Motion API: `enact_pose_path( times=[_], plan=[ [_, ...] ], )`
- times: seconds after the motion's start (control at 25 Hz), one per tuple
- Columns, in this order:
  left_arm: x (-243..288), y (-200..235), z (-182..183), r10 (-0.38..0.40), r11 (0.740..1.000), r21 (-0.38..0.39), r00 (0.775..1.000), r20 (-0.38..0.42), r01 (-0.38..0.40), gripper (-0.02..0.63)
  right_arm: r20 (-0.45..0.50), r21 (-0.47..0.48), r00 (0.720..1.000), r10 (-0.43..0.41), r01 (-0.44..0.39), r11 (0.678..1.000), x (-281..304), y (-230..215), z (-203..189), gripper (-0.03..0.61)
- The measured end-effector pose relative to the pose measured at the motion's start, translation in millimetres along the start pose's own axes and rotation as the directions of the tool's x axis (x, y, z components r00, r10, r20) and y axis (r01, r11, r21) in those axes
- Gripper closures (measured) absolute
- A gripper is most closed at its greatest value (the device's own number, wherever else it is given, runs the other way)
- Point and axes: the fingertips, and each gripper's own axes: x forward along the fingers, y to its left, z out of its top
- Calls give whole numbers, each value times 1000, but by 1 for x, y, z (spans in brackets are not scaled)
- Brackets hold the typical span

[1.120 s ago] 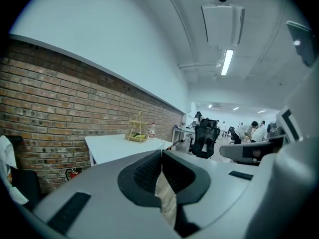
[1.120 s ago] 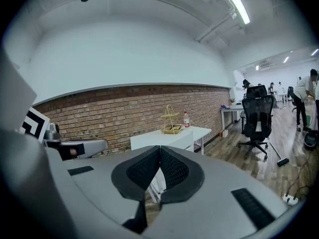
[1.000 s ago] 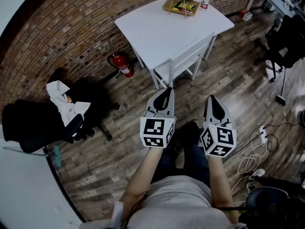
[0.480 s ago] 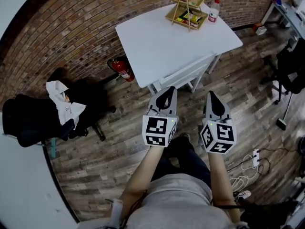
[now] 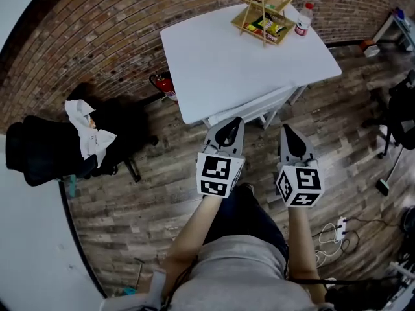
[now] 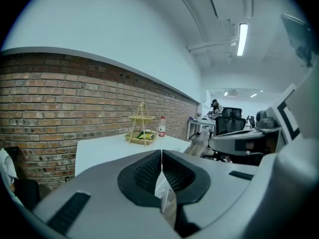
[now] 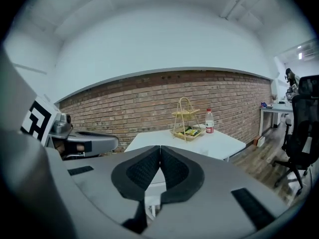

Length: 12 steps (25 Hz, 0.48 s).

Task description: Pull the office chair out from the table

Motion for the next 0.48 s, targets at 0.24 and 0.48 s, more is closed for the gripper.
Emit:
enact_pose_path(
  times=[0.24,0.48],
  plan=[
    [24,16,-14,14,1000,5,997,-79,-14,598,-24,6,999,43,-43,999,34,-9,-2,563],
    [61,30,-26,-19,1000,-13,987,-161,17,598,-58,-20,996,70,-71,997,75,-27,3,563]
  ],
)
